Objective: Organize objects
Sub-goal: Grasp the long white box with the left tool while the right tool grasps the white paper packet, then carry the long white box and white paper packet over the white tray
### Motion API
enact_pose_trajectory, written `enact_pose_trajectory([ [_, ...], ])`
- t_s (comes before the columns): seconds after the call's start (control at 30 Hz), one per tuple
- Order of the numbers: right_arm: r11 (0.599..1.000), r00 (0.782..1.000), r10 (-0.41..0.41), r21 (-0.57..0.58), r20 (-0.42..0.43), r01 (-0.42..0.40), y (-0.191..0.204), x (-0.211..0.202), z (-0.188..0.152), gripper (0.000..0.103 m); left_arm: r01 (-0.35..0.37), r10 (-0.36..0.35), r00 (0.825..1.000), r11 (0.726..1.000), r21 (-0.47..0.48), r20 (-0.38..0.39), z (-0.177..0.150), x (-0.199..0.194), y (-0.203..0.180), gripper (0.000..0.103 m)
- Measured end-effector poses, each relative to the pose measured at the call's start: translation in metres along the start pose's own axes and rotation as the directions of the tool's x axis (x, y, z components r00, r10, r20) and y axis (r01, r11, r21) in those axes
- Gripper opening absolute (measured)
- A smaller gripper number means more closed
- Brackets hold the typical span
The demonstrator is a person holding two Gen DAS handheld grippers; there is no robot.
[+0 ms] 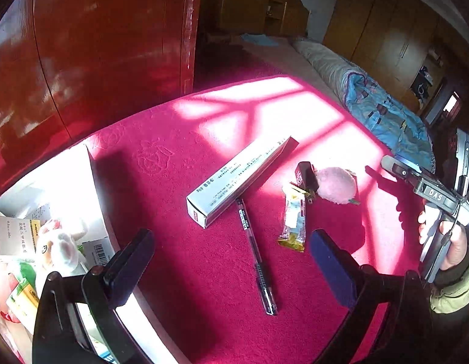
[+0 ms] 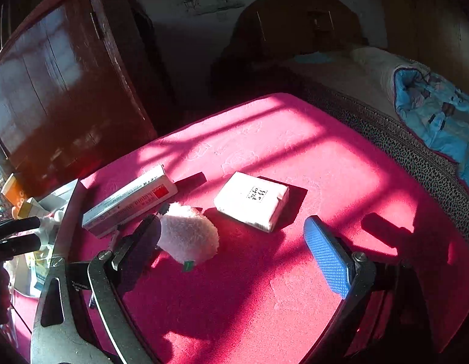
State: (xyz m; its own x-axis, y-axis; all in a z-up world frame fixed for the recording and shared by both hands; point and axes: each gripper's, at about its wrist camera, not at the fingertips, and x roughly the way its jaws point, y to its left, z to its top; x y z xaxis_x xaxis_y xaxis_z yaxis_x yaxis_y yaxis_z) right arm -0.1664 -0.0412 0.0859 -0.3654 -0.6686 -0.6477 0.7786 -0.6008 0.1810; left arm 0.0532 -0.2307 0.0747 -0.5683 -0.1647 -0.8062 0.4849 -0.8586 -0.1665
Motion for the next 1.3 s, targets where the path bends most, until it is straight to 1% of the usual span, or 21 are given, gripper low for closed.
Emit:
enact_pose_trajectory([
  [0.1,0.993,0.999,0.036,-0.107,-0.027,-0.038,-0.006,0.023,0.018,0.096,0.012,-0.012,1.000,1.000,0.000,-0.026,0.015,0.026,0.005,0.102],
  [0.2,0.975,0.996,0.073,-0.206,-0.059,-0.083,-0.004,0.042,0.029,0.096,0.000,0.004,0.999,0.998,0.065,-0.053,0.031,0.048,-0.004,0.102],
  [0.27,0.964,0.995,0.050,-0.255,-0.088,-0.071,-0.002,0.056,0.032,0.096,-0.040,0.050,0.996,0.992,0.118,-0.078,0.039,0.064,-0.012,0.101],
  [0.33,0.955,0.993,0.007,-0.294,-0.116,-0.041,-0.002,0.072,0.031,0.096,-0.060,0.077,0.991,0.987,0.147,-0.110,0.047,0.080,-0.019,0.097],
  [0.37,0.952,0.991,0.008,-0.301,-0.136,-0.049,-0.004,0.078,0.030,0.096,-0.061,0.081,0.989,0.986,0.156,-0.126,0.050,0.088,-0.022,0.093],
  [0.43,0.949,0.982,0.051,-0.298,-0.184,-0.105,-0.006,0.088,0.025,0.095,-0.061,0.088,0.985,0.982,0.176,-0.150,0.052,0.102,-0.028,0.080],
  [0.47,0.945,0.980,0.060,-0.306,-0.191,-0.118,-0.007,0.091,0.022,0.095,-0.075,0.109,0.980,0.978,0.195,-0.165,0.051,0.108,-0.032,0.068],
  [0.5,0.940,0.980,0.049,-0.322,-0.193,-0.111,-0.007,0.094,0.019,0.094,-0.091,0.132,0.975,0.972,0.215,-0.181,0.051,0.115,-0.035,0.065],
  [0.57,0.936,0.974,0.049,-0.331,-0.221,-0.122,-0.008,0.102,0.015,0.086,-0.104,0.156,0.967,0.963,0.249,-0.202,0.049,0.127,-0.040,0.065],
  [0.6,0.935,0.976,0.036,-0.338,-0.215,-0.109,-0.008,0.103,0.014,0.072,-0.095,0.142,0.972,0.965,0.243,-0.187,0.050,0.127,-0.040,0.063],
  [0.63,0.934,0.978,0.031,-0.341,-0.207,-0.102,-0.008,0.101,0.015,0.057,-0.081,0.126,0.974,0.970,0.228,-0.190,0.051,0.128,-0.039,0.059],
  [0.67,0.936,0.977,0.035,-0.337,-0.208,-0.105,-0.009,0.101,0.016,0.049,-0.062,0.105,0.974,0.976,0.208,-0.199,0.052,0.128,-0.037,0.050],
  [0.7,0.937,0.976,0.036,-0.333,-0.215,-0.108,-0.009,0.101,0.016,0.049,-0.054,0.094,0.974,0.980,0.193,-0.204,0.054,0.127,-0.036,0.043],
  [0.73,0.936,0.977,0.032,-0.337,-0.211,-0.104,-0.009,0.101,0.015,0.049,-0.062,0.102,0.974,0.979,0.196,-0.201,0.053,0.126,-0.037,0.038],
  [0.77,0.937,0.978,0.024,-0.335,-0.209,-0.095,-0.009,0.100,0.014,0.049,-0.066,0.107,0.975,0.976,0.208,-0.194,0.052,0.124,-0.038,0.028],
  [0.83,0.945,0.979,0.003,-0.319,-0.203,-0.069,-0.010,0.097,0.015,0.049,-0.076,0.117,0.977,0.972,0.223,-0.177,0.048,0.119,-0.041,0.027],
  [0.9,0.960,0.983,0.006,-0.276,-0.184,-0.057,-0.014,0.089,0.016,0.049,-0.073,0.108,0.983,0.973,0.218,-0.151,0.044,0.109,-0.041,0.027],
  [1.0,0.980,0.990,0.025,-0.191,-0.141,-0.052,-0.021,0.070,0.019,0.049,-0.064,0.080,0.992,0.985,0.159,-0.095,0.044,0.087,-0.041,0.027],
  [1.1,0.990,0.996,0.044,-0.132,-0.078,-0.054,-0.019,0.039,0.021,0.049,-0.047,0.050,0.998,0.994,0.096,-0.025,0.044,0.058,-0.039,0.027],
  [1.2,0.991,0.997,0.079,-0.108,-0.004,-0.079,-0.008,0.001,0.020,0.049,-0.056,0.052,0.997,0.997,0.056,0.064,0.038,0.021,-0.040,0.027],
  [1.3,0.989,0.992,0.112,-0.102,0.050,-0.107,0.007,-0.029,0.017,0.049,-0.042,0.041,0.990,0.999,0.003,0.137,0.023,-0.014,-0.036,0.027],
])
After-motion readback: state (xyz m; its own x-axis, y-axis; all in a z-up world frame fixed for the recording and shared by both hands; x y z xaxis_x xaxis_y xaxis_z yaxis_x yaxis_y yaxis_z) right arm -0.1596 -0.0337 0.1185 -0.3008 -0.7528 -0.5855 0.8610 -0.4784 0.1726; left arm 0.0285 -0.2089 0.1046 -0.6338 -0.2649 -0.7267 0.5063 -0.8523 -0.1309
